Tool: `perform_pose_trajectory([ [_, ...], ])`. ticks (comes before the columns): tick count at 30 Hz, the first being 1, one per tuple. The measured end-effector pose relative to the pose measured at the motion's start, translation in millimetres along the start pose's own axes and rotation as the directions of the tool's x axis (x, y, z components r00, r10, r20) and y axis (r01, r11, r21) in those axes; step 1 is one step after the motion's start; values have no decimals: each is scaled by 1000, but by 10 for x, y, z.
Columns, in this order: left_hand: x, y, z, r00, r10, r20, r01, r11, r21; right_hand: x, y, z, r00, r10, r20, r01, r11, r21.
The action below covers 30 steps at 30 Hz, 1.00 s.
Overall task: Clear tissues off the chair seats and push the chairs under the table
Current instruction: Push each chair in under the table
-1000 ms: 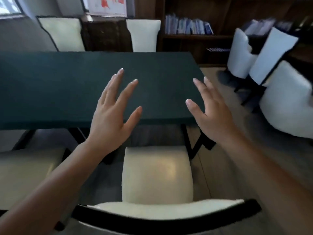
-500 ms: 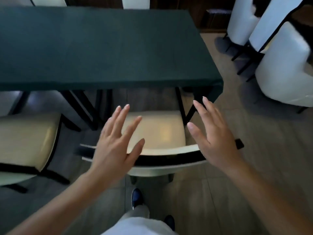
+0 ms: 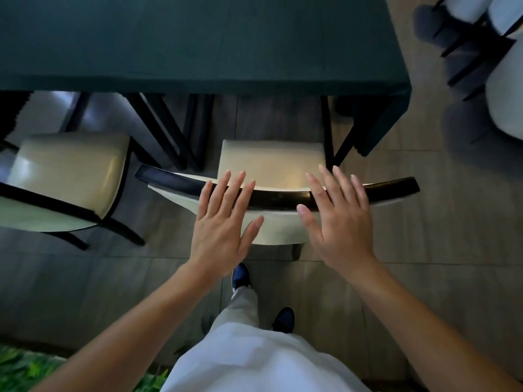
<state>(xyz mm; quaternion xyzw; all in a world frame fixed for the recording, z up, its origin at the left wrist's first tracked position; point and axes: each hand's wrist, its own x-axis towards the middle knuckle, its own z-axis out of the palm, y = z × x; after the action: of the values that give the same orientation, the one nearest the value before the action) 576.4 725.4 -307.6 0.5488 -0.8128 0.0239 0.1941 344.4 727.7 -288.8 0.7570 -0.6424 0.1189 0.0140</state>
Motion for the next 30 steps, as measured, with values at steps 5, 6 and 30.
perform_pose_trajectory([
  [5, -5, -195, 26, 993, -47, -105, 40, 997, -67, 37, 155, -65, 995, 74, 67, -70, 996, -61],
  [6, -19, -296, 49, 986, -69, -151, 61, 997, -55, 40, 209, -82, 993, 86, 79, -80, 994, -79],
  [30, 421, -615, 204, 960, -1, -280, 3, 1000, 5, 379, 345, -29, 996, 85, -24, -88, 982, -169],
])
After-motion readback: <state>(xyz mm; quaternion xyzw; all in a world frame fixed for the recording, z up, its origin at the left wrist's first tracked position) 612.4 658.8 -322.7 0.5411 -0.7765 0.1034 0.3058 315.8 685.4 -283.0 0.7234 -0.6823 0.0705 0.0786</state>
